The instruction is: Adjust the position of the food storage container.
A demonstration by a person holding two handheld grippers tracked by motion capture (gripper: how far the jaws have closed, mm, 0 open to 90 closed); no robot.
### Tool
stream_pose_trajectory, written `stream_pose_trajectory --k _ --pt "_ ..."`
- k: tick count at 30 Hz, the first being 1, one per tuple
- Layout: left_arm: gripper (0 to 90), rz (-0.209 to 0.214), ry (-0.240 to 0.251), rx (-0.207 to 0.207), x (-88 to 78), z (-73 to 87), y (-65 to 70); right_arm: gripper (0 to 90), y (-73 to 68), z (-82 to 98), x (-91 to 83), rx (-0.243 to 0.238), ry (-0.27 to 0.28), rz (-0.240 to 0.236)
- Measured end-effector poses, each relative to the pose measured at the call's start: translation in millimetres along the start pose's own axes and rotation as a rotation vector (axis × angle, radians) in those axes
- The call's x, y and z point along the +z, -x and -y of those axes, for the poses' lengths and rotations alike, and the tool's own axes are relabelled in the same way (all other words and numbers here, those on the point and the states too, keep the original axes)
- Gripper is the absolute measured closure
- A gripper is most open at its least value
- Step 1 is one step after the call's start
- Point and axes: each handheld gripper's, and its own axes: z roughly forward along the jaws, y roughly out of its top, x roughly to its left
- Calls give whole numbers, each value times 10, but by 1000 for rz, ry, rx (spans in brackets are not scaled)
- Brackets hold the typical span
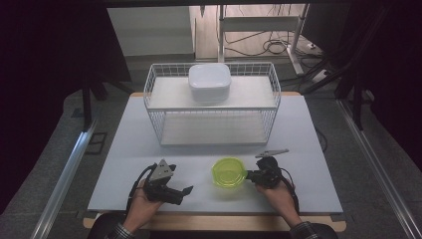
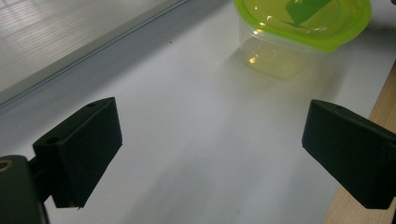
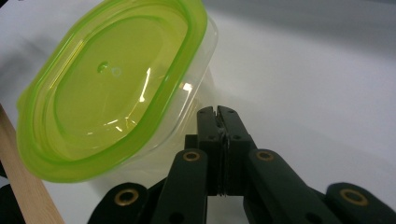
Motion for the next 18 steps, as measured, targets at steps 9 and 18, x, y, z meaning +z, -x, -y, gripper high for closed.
stream_pose_trajectory --k 9,18 --pt "47 -1 -4 -3 -4 6 -10 889 -145 -180 223 -55 -13 -30" --pt "47 -5 -8 -4 -11 13 -23 832 -67 -175 88 -99 35 46"
